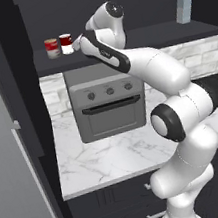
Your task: Pick the cans from the counter and place them in their designated side in the cabinet.
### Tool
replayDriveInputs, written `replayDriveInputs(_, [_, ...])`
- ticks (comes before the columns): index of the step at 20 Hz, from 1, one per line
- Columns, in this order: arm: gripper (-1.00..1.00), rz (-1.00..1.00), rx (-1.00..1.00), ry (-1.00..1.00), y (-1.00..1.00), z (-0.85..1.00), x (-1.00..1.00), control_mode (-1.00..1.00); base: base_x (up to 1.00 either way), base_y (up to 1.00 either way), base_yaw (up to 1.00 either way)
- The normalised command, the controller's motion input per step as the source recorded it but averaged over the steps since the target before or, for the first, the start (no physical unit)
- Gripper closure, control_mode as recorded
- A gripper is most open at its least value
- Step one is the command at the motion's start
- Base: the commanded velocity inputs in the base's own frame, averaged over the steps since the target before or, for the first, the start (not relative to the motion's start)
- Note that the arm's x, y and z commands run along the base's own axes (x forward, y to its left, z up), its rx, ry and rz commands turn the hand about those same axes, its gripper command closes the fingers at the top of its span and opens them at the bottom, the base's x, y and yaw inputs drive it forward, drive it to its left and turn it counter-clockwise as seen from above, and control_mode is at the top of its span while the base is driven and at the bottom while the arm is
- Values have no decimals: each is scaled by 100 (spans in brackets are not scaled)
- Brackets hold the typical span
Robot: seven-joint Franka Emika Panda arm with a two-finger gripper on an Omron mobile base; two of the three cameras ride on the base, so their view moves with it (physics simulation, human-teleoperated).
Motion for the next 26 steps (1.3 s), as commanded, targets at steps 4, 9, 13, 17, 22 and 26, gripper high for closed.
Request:
replayDriveInputs(4, [-100, 2, -1, -10, 0, 1, 0, -100, 0, 0, 0])
replayDriveInputs(9, [-100, 2, 0, -11, -1, 6, 0, -100, 0, 0, 0])
replayDriveInputs(13, [-100, 3, 0, -13, -8, 8, 0, -100, 0, 0, 0])
replayDriveInputs(17, [-100, 3, 0, -12, -12, 12, 0, -100, 0, 0, 0])
replayDriveInputs(22, [-100, 3, 0, -13, -16, 15, -5, -100, 0, 0, 0])
replayDriveInputs(26, [-100, 3, 0, -13, -18, 15, -11, -100, 0, 0, 0])
